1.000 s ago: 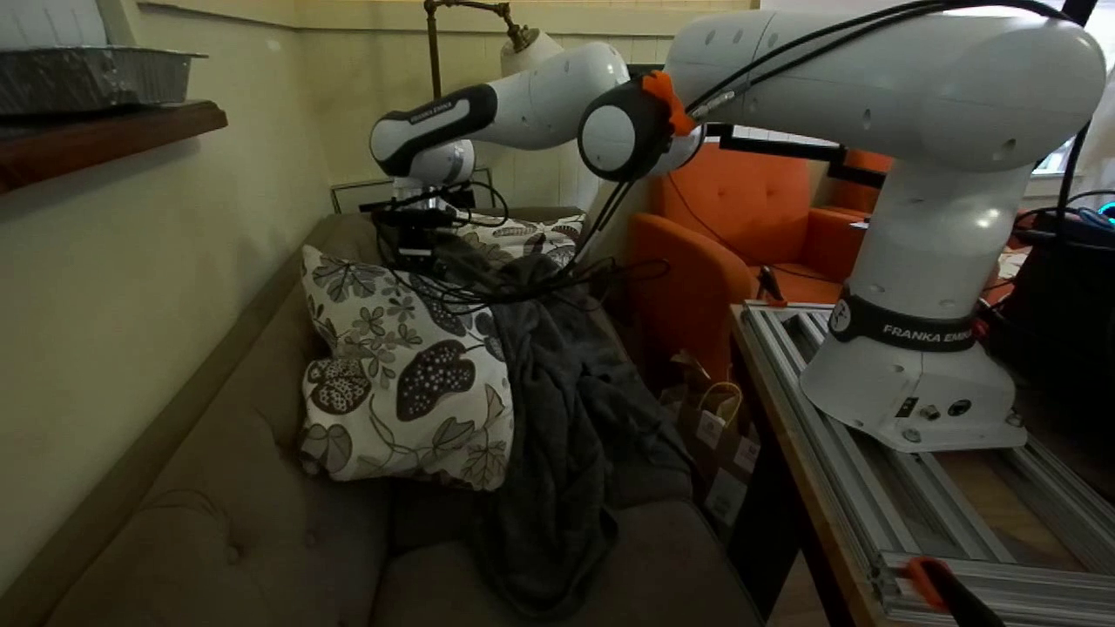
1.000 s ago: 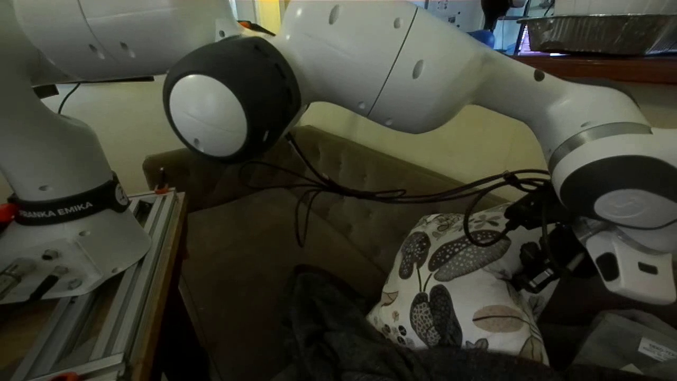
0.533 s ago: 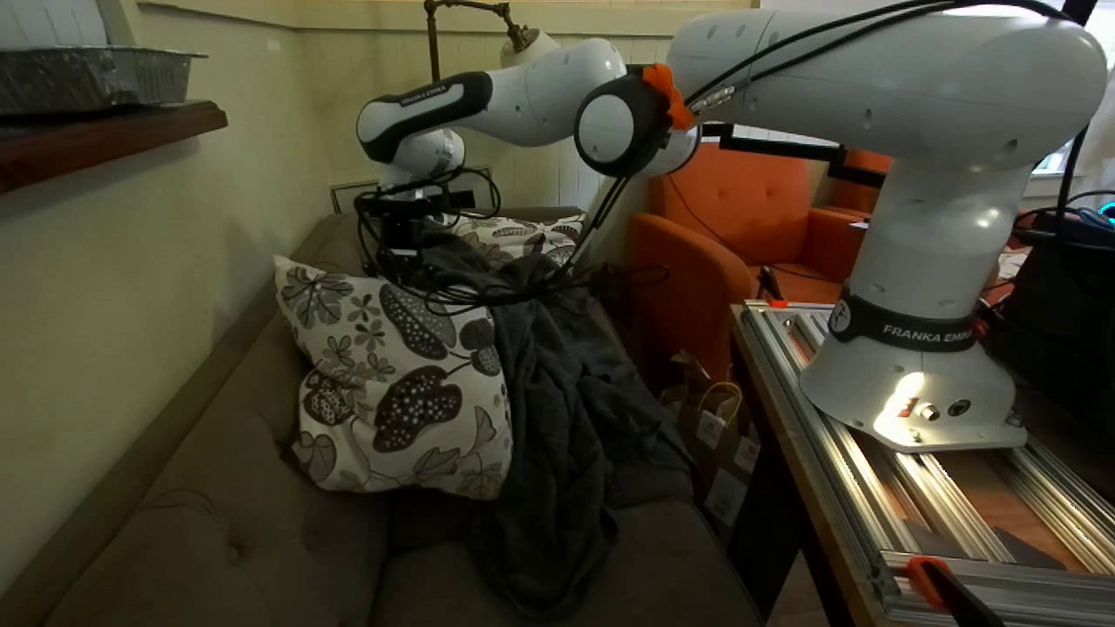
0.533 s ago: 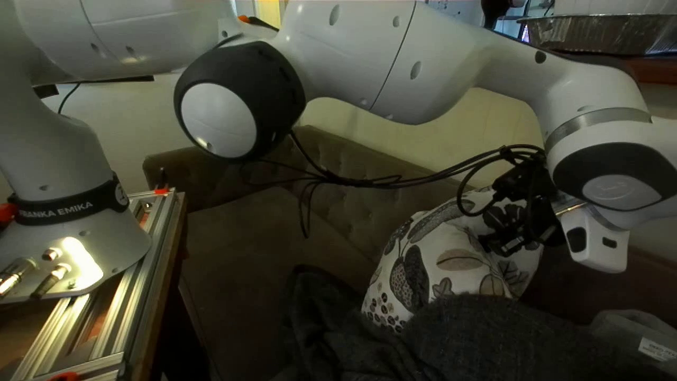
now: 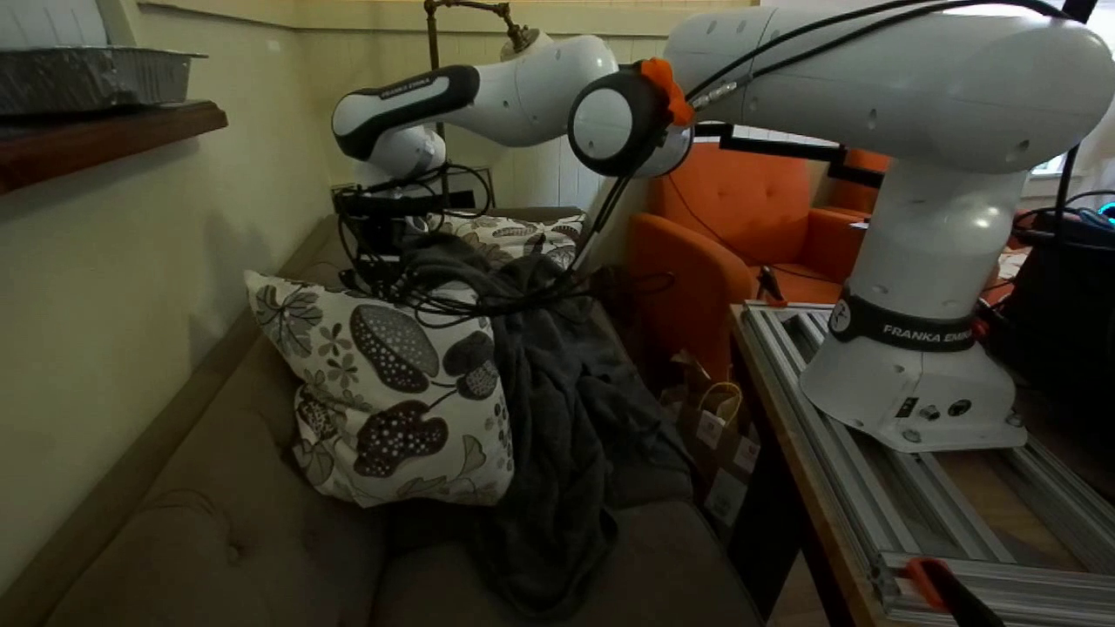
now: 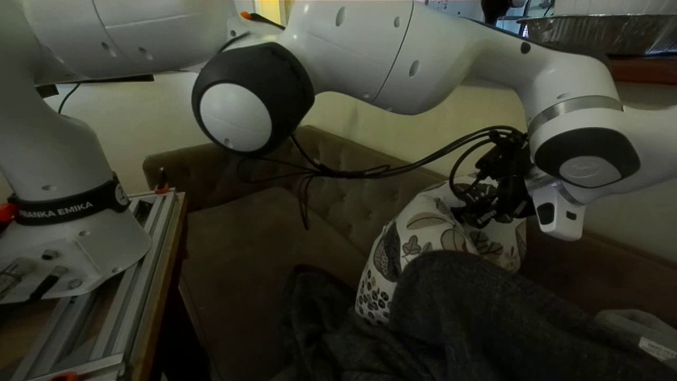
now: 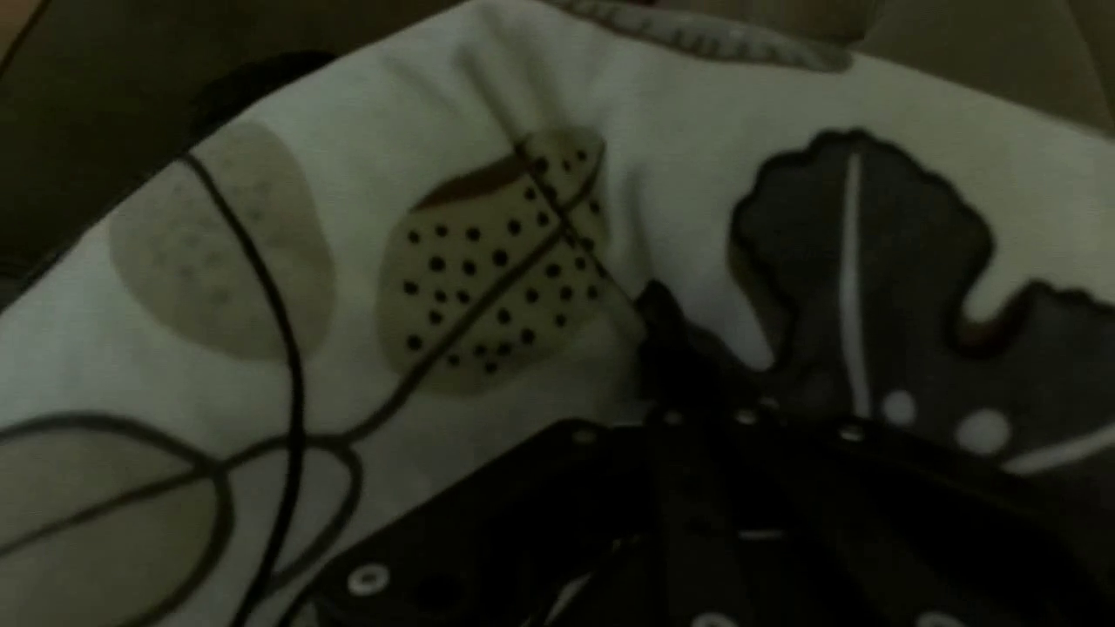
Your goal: Push the pillow on the left to the left.
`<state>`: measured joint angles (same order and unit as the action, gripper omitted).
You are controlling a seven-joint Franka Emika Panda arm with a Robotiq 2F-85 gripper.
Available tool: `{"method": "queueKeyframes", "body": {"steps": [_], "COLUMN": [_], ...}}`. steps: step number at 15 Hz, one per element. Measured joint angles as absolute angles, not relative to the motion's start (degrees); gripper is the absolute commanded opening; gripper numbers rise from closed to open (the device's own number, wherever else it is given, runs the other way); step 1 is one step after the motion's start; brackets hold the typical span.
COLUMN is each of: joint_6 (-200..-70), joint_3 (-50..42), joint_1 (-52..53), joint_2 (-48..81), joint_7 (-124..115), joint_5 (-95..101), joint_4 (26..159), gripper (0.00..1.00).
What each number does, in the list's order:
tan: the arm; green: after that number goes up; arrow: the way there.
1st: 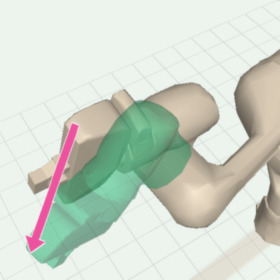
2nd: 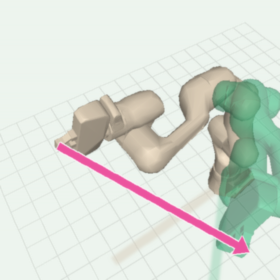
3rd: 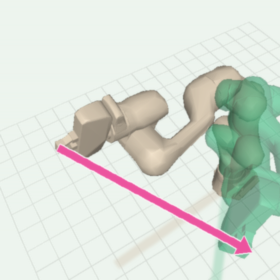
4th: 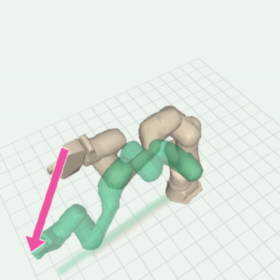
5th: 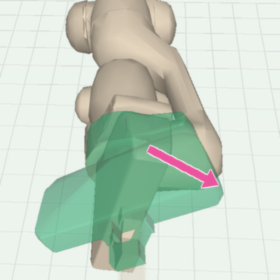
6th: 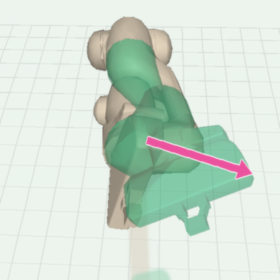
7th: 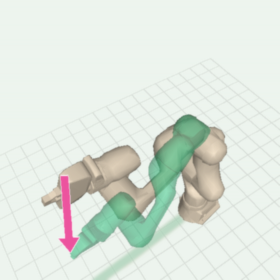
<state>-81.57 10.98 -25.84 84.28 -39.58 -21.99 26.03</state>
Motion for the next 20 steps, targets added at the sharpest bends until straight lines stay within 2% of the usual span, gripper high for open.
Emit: {"method": "queueKeyframes", "body": {"steps": [11,20], "joint_6": [-73.1,-74.5], "joint_3": [11.3,10.6], "joint_1": [-16.4,-11.5], "joint_2": [83.8,81.8], "joint_7": [-36.6,-32.2], "joint_5": [-22.0,-21.6], "joint_4": [26.0,25.8], "gripper": [0.00,0.00]}}
